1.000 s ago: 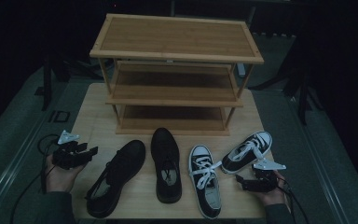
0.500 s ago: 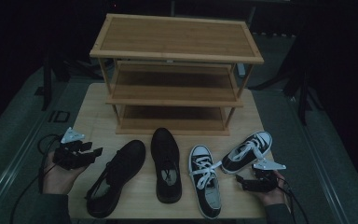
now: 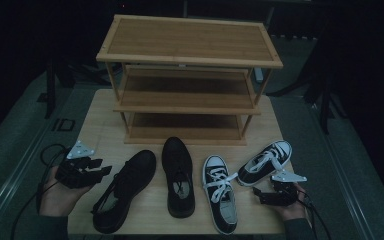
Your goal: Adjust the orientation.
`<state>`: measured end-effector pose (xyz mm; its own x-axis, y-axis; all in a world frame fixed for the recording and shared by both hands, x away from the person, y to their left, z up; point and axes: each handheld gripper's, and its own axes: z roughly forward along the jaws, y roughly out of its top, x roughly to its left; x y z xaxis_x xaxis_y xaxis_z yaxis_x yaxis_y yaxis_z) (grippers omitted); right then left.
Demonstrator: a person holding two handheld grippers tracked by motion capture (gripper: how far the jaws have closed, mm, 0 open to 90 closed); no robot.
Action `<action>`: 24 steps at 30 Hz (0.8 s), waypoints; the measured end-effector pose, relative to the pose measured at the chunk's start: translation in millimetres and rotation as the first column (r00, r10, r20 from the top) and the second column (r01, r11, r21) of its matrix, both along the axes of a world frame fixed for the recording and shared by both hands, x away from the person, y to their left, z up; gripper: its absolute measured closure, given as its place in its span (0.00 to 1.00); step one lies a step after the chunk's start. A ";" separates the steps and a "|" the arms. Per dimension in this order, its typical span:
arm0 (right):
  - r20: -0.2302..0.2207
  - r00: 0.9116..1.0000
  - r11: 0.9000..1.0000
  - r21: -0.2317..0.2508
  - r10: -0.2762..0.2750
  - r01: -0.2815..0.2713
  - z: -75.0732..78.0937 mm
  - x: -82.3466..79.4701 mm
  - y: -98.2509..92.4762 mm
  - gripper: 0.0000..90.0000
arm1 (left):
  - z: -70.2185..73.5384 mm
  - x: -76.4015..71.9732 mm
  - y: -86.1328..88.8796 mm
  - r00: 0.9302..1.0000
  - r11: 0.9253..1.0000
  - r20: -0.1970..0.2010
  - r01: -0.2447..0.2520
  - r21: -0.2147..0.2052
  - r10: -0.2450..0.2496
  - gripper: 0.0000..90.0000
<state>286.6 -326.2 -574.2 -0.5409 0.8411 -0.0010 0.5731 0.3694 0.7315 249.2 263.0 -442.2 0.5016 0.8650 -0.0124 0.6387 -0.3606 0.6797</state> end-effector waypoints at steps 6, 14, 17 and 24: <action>0.000 1.000 1.000 -0.001 0.001 -0.001 0.0 0.0 -0.1 0.15 | -0.6 -5.7 -5.1 0.999 1.000 -0.017 0.028 0.009 -0.028 0.63; 0.000 1.000 1.000 0.000 0.000 0.000 0.0 0.0 0.0 0.15 | -3.4 -13.9 -11.9 0.998 0.999 -0.034 0.048 0.000 -0.048 0.64; 0.000 1.000 1.000 0.000 0.000 0.000 0.0 0.0 0.0 0.15 | -6.9 -15.5 -14.2 0.997 0.998 -0.053 0.057 0.018 -0.056 0.66; 0.000 1.000 1.000 -0.001 0.000 0.000 0.0 0.0 0.0 0.15 | -16.5 -17.6 -18.4 0.993 0.996 -0.097 0.069 0.050 -0.064 0.73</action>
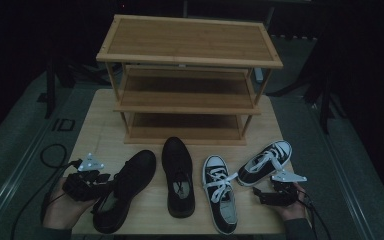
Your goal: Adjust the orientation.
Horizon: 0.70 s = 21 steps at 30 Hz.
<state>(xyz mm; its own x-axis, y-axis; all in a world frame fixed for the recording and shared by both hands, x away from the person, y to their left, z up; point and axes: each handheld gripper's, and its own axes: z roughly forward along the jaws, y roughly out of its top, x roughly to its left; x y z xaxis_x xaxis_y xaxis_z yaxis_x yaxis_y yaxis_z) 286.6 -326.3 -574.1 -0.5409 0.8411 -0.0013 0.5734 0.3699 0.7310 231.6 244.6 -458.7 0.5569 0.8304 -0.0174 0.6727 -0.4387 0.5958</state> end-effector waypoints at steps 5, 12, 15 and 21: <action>0.000 1.000 1.000 -0.001 0.001 -0.001 0.0 0.0 -0.1 0.15 | -9.3 4.9 -6.0 1.000 0.999 -0.028 0.003 0.041 -0.002 0.79; 0.002 1.000 1.000 0.003 -0.001 0.001 0.1 0.1 0.3 0.15 | -21.3 15.4 -12.2 0.999 0.995 -0.048 -0.020 0.098 0.025 0.86; 0.002 1.000 1.000 0.003 -0.001 0.001 0.2 0.2 0.3 0.15 | -21.1 15.7 -12.4 0.999 0.996 -0.047 -0.008 0.087 0.013 0.96; 0.002 1.000 1.000 0.003 -0.001 0.001 0.1 0.2 0.3 0.15 | -18.2 19.0 -6.7 0.999 0.997 -0.028 -0.040 0.067 0.042 0.97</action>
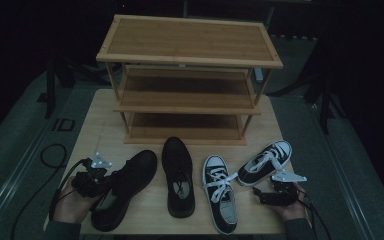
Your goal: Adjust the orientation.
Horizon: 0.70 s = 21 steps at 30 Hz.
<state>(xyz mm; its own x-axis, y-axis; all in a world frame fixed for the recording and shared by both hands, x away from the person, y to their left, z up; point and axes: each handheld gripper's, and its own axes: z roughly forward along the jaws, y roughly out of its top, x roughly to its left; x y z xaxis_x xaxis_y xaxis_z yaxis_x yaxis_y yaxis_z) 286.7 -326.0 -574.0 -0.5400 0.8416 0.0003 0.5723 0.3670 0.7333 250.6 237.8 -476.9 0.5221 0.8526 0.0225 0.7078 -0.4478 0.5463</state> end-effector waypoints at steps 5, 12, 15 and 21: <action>-0.001 1.000 1.000 -0.001 0.000 0.000 0.1 0.0 -0.1 0.15 | 5.0 10.8 7.1 0.999 1.000 0.050 -0.012 -0.027 0.013 0.97; -0.001 1.000 1.000 -0.001 0.000 0.000 0.1 0.0 -0.1 0.15 | 11.2 28.7 16.8 0.996 0.999 0.084 -0.037 -0.018 0.039 0.97; 0.000 1.000 1.000 -0.001 0.001 -0.001 0.1 0.1 -0.1 0.15 | 13.1 43.0 23.1 0.995 0.999 0.096 -0.032 -0.018 0.033 0.97; -0.001 1.000 1.000 -0.001 0.000 0.000 0.1 0.0 -0.1 0.15 | 11.7 59.9 25.0 0.996 1.000 0.086 -0.008 -0.014 0.009 0.97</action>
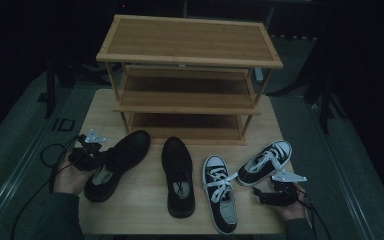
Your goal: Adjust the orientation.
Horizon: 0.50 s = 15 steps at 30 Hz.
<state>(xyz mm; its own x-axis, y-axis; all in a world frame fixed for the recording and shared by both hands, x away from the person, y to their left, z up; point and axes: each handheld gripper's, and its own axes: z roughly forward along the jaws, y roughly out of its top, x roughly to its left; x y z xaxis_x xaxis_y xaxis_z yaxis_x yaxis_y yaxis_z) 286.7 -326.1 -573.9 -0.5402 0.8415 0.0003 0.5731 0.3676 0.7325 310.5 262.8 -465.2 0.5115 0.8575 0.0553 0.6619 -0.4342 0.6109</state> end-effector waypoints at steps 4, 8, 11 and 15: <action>0.000 1.000 1.000 0.000 0.000 0.000 0.0 0.0 0.0 0.15 | -4.2 8.1 0.3 1.000 1.000 -0.009 0.019 -0.019 -0.020 0.97; 0.000 1.000 1.000 0.000 0.001 -0.001 0.0 0.0 0.0 0.15 | -8.5 14.4 1.0 1.000 0.999 -0.008 0.018 -0.033 -0.019 0.97; 0.000 1.000 1.000 0.000 0.000 0.000 0.0 0.0 -0.1 0.15 | -10.9 17.1 1.4 1.000 1.000 -0.010 0.010 -0.023 -0.010 0.97; 0.000 1.000 1.000 0.000 0.001 -0.001 0.0 0.0 -0.1 0.15 | -11.4 16.5 4.4 1.000 0.999 -0.019 0.002 -0.043 -0.002 0.81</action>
